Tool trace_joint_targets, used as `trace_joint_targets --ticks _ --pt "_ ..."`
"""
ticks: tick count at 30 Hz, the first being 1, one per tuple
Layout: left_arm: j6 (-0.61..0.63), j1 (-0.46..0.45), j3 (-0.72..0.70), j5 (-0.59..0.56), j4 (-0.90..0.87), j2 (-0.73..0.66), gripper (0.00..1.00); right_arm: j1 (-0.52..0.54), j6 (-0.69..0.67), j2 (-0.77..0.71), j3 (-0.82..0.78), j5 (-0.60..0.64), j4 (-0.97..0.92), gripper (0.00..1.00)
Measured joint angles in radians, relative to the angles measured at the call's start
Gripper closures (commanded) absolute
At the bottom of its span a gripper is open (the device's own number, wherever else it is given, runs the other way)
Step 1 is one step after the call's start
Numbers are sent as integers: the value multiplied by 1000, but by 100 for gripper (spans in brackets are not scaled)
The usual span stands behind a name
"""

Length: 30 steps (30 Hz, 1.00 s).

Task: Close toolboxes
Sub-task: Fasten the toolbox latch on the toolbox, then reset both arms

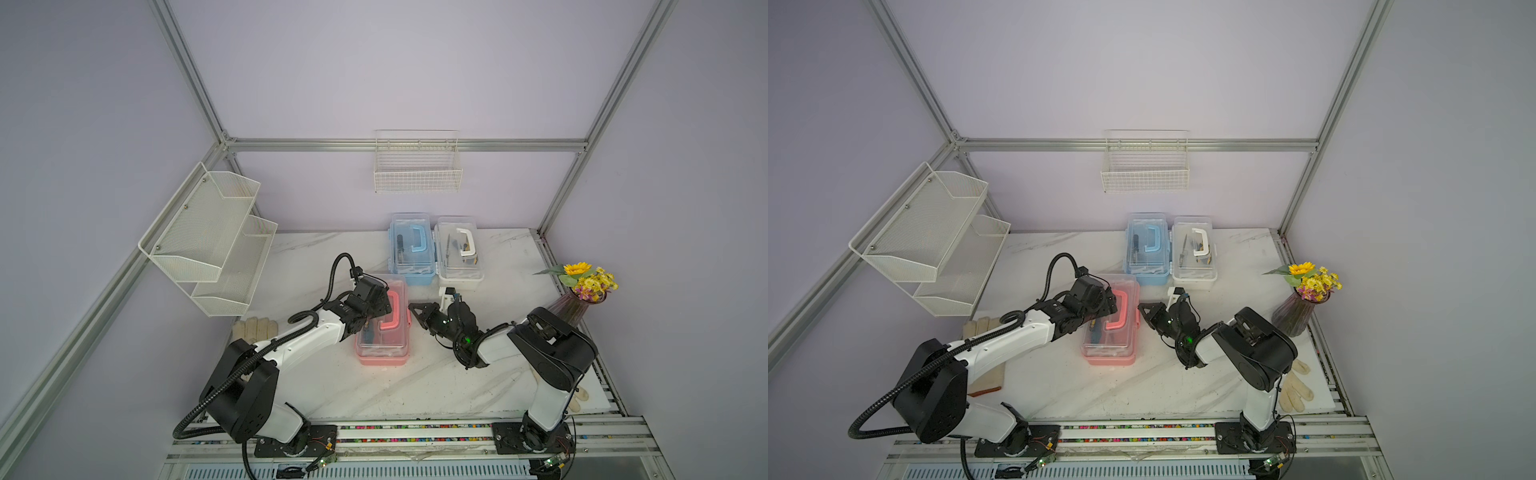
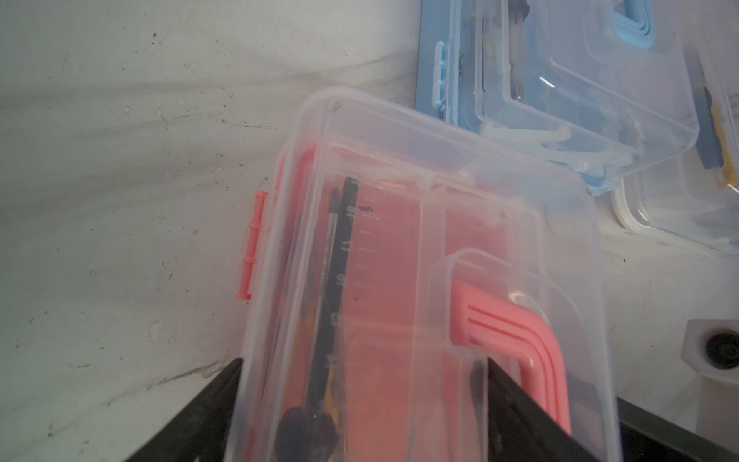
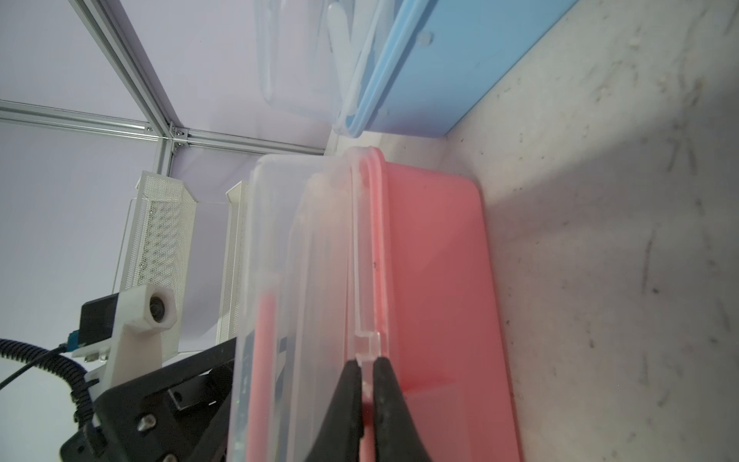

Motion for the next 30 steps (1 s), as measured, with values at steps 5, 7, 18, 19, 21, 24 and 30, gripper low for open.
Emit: trace_joint_targets --ticks 5,7,18,19,21,24,30 --pt "-10 -18 0 5 -14 -9 0 1 -31 -93 27 -21 -154 82" --pt "-7 -29 3 2 -26 -13 0 -5 -51 -164 38 -45 -245 76" --pt "85 -75 56 25 -150 -84 0 -247 -430 -495 227 -100 -830 3" --pt "109 -67 65 7 -157 -107 0 -275 -498 -509 249 -68 -888 3" --pt "159 -45 77 -40 -161 -153 0 -313 -611 -526 271 6 -965 3" --pt "255 2 77 -156 -155 -218 0 -353 -774 -543 257 146 -1035 3" --pt "446 174 -177 -421 76 -345 0 -422 -997 -533 61 370 -947 3"
